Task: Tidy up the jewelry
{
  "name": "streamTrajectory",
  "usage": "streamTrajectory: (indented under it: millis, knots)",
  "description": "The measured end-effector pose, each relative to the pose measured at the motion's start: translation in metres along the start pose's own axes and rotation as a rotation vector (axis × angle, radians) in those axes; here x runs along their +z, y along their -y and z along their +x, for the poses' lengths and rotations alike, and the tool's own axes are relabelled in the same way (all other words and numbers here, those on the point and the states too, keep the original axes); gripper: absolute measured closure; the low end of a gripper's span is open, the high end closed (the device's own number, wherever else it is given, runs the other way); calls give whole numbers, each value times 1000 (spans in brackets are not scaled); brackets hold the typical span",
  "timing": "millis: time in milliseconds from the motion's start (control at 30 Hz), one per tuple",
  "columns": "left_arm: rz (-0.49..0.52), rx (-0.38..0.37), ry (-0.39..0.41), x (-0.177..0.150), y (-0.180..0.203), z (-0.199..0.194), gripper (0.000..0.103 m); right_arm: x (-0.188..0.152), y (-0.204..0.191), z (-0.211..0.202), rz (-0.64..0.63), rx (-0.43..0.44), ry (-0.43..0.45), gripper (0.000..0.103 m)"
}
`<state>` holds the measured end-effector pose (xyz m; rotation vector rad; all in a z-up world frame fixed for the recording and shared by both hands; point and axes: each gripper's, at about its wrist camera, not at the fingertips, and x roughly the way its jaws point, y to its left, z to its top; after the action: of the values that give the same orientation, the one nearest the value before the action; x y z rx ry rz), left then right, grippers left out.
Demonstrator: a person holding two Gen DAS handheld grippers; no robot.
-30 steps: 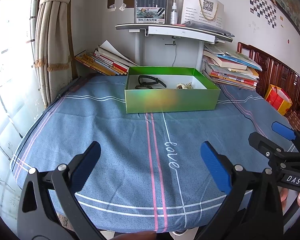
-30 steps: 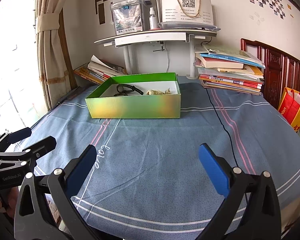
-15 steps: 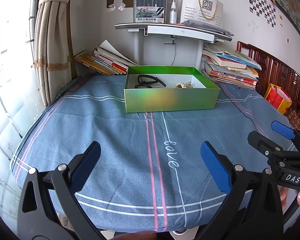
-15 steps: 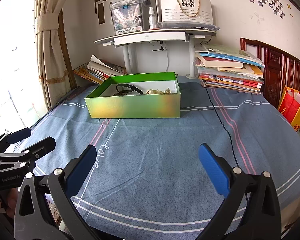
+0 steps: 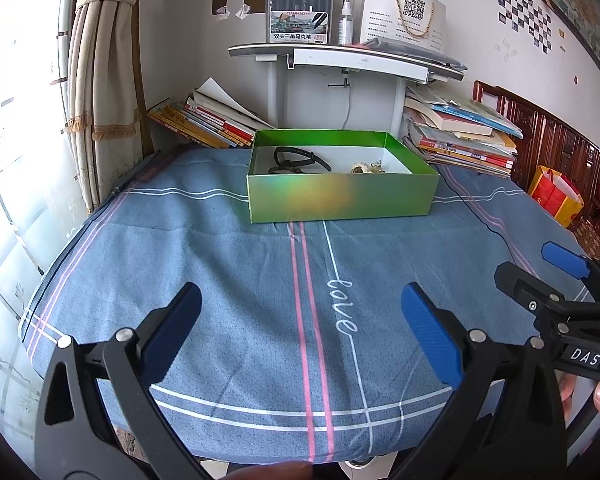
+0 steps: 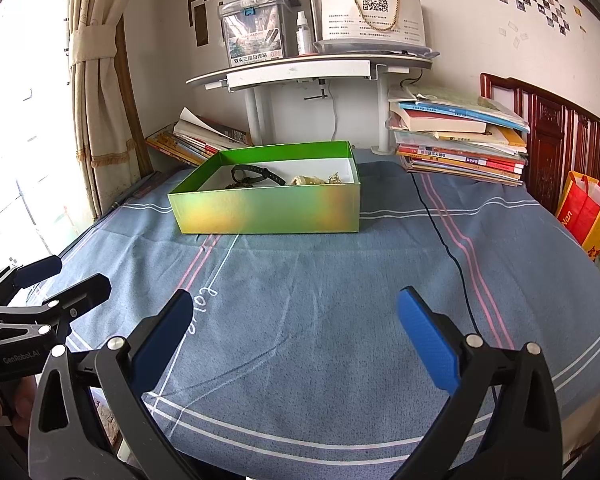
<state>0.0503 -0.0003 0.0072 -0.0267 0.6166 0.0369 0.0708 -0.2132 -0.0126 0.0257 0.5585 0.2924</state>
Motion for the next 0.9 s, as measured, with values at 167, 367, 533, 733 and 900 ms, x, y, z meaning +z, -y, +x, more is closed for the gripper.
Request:
streamTrajectory:
  millis: [167, 367, 533, 733, 900]
  knots:
    - [1, 0, -4, -1, 1, 1, 4, 0, 0, 0, 1, -1, 0, 3]
    - [3, 0, -4, -2, 0, 1, 4, -1, 0, 1, -1, -2, -2, 3]
    - [3, -3, -6, -2, 0, 2, 4, -2, 0, 2, -1, 0, -4, 3]
    - [7, -2, -5, -2, 0, 2, 4, -3, 0, 3, 0, 1, -7, 3]
    - [8, -2, -5, -3, 1, 2, 4, -3, -1, 4, -2, -1, -11, 3]
